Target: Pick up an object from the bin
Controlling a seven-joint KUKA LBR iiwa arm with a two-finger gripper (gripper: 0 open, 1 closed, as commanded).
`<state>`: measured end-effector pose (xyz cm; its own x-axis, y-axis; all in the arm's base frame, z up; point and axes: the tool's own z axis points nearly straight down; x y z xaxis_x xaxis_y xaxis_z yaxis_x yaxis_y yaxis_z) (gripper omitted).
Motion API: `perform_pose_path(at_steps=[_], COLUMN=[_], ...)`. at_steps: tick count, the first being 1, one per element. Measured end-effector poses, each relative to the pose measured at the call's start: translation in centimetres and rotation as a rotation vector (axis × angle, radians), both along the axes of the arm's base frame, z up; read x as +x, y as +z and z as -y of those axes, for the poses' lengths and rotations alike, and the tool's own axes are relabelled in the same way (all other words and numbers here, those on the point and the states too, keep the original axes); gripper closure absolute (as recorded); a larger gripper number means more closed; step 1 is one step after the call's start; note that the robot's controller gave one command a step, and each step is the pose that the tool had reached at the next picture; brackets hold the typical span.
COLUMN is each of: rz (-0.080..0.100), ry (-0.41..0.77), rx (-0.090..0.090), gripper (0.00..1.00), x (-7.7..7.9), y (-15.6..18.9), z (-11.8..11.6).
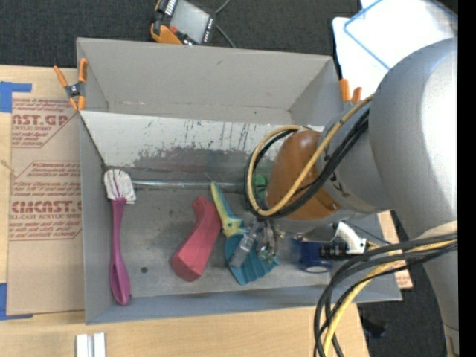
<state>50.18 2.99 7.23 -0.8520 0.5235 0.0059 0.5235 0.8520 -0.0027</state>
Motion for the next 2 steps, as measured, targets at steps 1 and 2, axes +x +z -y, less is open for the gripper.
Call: perform_pose_path(at_steps=[1, 2], rz=[-0.004, -0.004], ry=[0.000, 0.001], rx=[0.000, 0.001], gripper=[1.00, 1.00], x=[-0.13, -0.15], y=[0.97, 1.50], z=[-0.03, -0.03])
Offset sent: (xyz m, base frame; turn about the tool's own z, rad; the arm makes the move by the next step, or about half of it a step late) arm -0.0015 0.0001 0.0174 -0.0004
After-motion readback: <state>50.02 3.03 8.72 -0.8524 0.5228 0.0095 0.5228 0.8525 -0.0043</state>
